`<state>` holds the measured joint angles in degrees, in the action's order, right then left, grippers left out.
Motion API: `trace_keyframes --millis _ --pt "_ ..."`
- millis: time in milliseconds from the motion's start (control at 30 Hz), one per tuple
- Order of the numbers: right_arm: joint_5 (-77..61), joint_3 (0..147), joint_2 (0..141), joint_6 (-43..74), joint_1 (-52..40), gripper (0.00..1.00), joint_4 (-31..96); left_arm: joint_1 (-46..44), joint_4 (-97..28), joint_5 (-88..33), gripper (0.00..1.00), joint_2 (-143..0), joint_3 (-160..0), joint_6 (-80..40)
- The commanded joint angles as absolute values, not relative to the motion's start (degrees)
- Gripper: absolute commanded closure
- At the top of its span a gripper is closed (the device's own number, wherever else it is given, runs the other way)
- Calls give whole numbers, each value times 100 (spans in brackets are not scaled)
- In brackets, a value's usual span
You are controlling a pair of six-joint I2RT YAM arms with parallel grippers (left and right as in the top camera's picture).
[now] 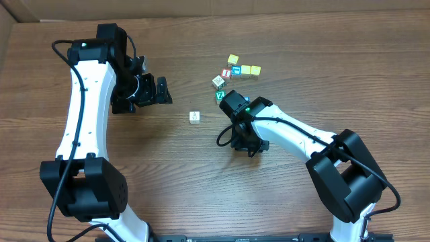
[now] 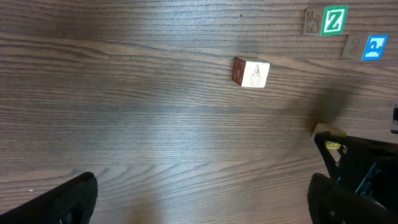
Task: Flip 5 blocks
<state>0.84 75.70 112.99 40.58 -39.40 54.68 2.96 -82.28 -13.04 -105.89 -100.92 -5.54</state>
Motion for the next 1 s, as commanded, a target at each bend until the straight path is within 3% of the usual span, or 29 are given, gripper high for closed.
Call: trace_keyframes --millis 0,367,533,700,967 --pt "-14 7618 11187 4005 -3964 67 5461 259 -8224 -1306 0 -10661 -10239 -532" --pt "-12 7620 11187 3769 -3964 47 5387 259 -8224 -1306 0 -10661 -10239 -532" --pt "-12 7623 11187 3586 -3955 46 5201 259 -8224 -1306 0 -10661 -10239 -532" --pt "137 7909 11187 2941 -3920 27 5094 259 -8224 -1308 0 -10661 -10237 -532" --pt "899 8814 11187 2499 -3568 25 5100 259 -8224 -1306 0 -10661 -10239 -532"
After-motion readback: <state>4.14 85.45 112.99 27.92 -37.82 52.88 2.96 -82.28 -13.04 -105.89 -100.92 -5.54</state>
